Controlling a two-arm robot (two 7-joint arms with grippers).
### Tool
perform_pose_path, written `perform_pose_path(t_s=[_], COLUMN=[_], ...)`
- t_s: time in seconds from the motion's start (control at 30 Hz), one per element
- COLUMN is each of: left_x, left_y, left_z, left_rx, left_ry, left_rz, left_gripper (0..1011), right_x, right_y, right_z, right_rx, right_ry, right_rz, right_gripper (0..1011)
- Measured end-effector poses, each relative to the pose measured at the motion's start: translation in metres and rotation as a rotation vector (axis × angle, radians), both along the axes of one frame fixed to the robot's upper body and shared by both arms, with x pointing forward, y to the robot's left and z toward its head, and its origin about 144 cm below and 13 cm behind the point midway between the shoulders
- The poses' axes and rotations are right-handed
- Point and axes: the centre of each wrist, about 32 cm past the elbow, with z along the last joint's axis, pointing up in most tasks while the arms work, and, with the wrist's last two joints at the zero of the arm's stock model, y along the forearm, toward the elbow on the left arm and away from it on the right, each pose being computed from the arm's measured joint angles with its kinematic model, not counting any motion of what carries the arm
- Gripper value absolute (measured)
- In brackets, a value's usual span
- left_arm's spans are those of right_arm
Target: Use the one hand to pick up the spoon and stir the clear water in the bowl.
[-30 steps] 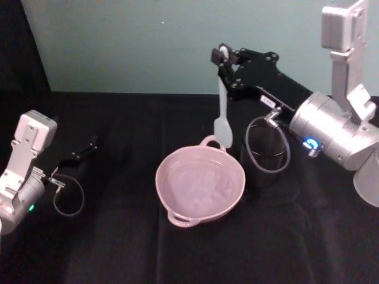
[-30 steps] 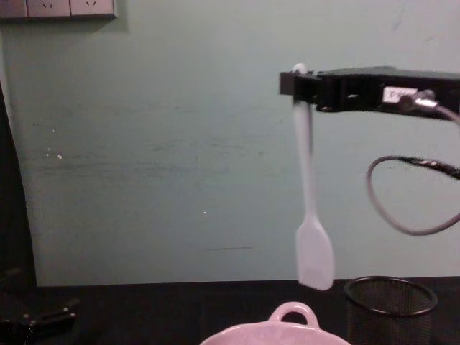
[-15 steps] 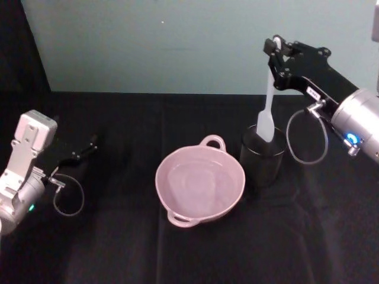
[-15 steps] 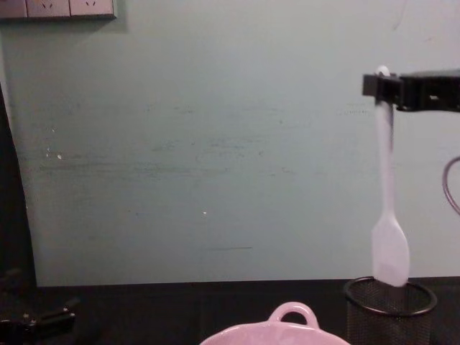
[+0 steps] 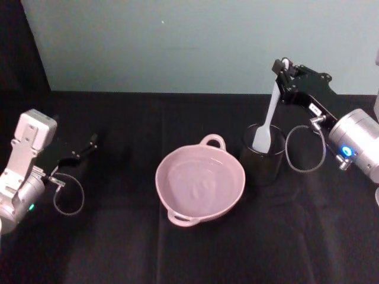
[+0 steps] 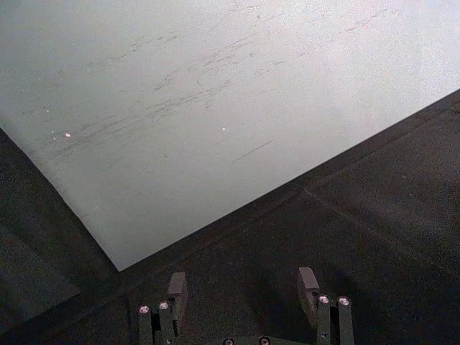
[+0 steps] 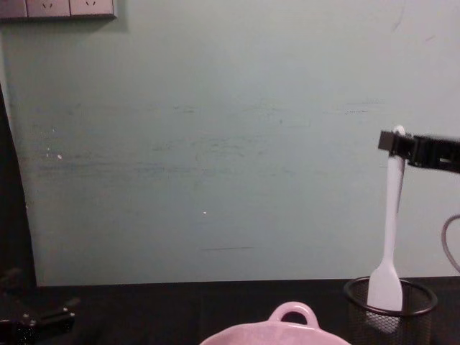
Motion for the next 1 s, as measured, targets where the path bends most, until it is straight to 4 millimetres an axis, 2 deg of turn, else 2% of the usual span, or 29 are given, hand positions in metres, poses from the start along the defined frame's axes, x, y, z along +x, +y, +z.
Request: perform_pose_path(t_s=[0.43,1.0], left_x=[0.0,0.0], left_y=[0.0,0.0], left_z=[0.0,0.0], left_rx=[0.0,0.0], left_ry=[0.0,0.0], left_rz=[0.0,0.0], left_gripper=[1011,1011], right_x=[0.006,0.01], right_y=[-0.011,-0.022], right_z=[-0.035,-0.057], right_rx=[0.158,0.337], right_ry=[0.128,0.195], right_rz=[-0.039,-0.045], right_gripper=[108,107])
